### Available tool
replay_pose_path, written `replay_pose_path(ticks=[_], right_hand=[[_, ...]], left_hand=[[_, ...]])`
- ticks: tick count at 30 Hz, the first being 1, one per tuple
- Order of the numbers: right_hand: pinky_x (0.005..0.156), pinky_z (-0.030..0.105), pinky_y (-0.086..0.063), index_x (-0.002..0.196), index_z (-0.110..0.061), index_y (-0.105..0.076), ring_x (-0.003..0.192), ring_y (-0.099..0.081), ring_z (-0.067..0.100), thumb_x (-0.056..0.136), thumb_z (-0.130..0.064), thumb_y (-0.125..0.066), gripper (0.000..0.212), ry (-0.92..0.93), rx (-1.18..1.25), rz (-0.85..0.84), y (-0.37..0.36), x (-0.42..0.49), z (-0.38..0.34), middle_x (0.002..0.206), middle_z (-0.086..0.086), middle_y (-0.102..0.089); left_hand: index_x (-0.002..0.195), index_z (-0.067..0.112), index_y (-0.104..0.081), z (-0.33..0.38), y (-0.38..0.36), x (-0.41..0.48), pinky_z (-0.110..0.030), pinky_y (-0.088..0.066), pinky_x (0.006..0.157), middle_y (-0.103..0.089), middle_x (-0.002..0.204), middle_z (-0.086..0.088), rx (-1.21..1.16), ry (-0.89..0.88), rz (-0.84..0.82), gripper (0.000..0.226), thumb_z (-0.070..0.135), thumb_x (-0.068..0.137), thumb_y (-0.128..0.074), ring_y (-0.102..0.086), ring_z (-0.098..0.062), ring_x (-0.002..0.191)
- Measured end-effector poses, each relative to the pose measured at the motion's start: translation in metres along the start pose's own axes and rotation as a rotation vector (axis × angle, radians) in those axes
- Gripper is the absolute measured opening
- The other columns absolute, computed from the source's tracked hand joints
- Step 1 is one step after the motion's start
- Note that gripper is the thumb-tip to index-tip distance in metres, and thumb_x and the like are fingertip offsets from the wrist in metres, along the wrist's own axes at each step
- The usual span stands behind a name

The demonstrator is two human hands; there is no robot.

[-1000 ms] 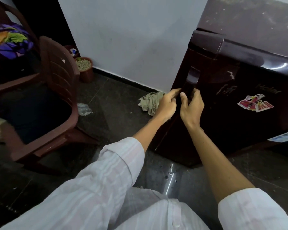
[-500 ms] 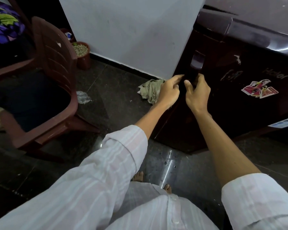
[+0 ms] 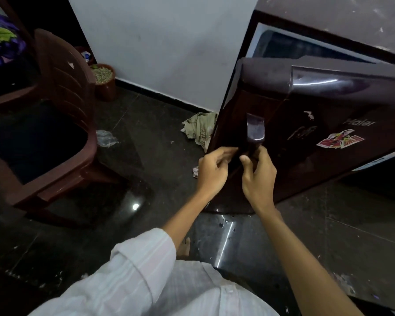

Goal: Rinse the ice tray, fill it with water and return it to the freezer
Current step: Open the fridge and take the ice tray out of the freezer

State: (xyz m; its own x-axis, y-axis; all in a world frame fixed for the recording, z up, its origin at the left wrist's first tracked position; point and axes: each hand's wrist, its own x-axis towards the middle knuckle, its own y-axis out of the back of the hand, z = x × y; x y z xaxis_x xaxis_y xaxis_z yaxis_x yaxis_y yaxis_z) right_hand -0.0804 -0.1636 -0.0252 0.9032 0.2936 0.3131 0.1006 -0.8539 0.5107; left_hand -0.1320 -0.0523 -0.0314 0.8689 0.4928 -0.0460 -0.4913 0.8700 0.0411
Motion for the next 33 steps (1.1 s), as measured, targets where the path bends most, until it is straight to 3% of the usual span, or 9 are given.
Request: replay_pose_path(ticks=[4,8,17,24,27,33], right_hand=[[0.079,0.007,-0.042,0.114,-0.002,-0.061,0.089,-0.059,-0.004,0.097,-0.014,-0.062,0.020,0.014,0.017,-0.045,0.027,-0.037,0.007,0.100,0.001,-0.066],[0.076,0.004,-0.040,0.112,-0.003,-0.062,0.086,-0.058,-0.009,0.096,-0.009,-0.063,0.017,0.042,0.027,-0.063,0.058,-0.073,0.014,0.095,-0.004,-0.063],[0.076,0.009,-0.045,0.111,-0.002,-0.063,0.088,-0.061,0.000,0.098,-0.013,-0.060,0.017,0.042,0.029,-0.116,0.136,-0.152,0.041,0.098,-0.001,-0.066],[0.083,0.018,-0.052,0.114,-0.004,-0.066,0.096,-0.066,0.004,0.097,-0.009,-0.058,0.019,-0.096,0.083,-0.050,0.204,-0.210,0.055,0.103,-0.004,-0.069],[0.087,0.019,-0.052,0.120,-0.005,-0.066,0.102,-0.066,0.004,0.097,-0.005,-0.057,0.024,-0.174,0.119,0.018,0.230,-0.234,0.058,0.109,-0.002,-0.071],[0.095,0.014,-0.047,0.131,-0.013,-0.062,0.117,-0.061,0.000,0.101,-0.011,-0.055,0.031,-0.299,0.092,0.284,0.266,-0.278,0.058,0.125,-0.005,-0.068]], left_hand=[[0.113,0.019,-0.071,0.000,-0.017,-0.051,-0.022,-0.052,0.099,-0.074,0.108,0.010,-0.067,0.017,0.043,0.043,-0.013,0.093,-0.050,-0.068,-0.004,0.109],[0.110,0.014,-0.073,0.002,-0.037,-0.099,-0.026,-0.053,0.099,-0.076,0.107,0.003,-0.132,0.053,0.090,0.039,-0.013,0.092,-0.051,-0.069,-0.007,0.107],[0.113,0.014,-0.073,-0.002,-0.094,-0.201,-0.023,-0.052,0.098,-0.076,0.110,0.002,-0.165,0.085,0.093,0.036,-0.010,0.094,-0.054,-0.069,-0.009,0.110],[0.127,0.019,-0.065,-0.006,-0.138,-0.269,-0.023,-0.049,0.103,-0.071,0.124,0.007,-0.144,0.079,-0.100,0.043,-0.009,0.096,-0.055,-0.063,-0.007,0.121],[0.129,0.035,-0.059,-0.004,-0.154,-0.290,-0.021,-0.045,0.107,-0.067,0.128,0.018,-0.084,0.068,-0.246,0.054,-0.007,0.095,-0.056,-0.058,-0.003,0.127],[0.152,0.043,-0.030,-0.008,-0.186,-0.320,-0.029,-0.036,0.117,-0.034,0.160,0.011,0.059,0.085,-0.634,0.077,-0.004,0.096,-0.054,-0.038,0.001,0.142]])
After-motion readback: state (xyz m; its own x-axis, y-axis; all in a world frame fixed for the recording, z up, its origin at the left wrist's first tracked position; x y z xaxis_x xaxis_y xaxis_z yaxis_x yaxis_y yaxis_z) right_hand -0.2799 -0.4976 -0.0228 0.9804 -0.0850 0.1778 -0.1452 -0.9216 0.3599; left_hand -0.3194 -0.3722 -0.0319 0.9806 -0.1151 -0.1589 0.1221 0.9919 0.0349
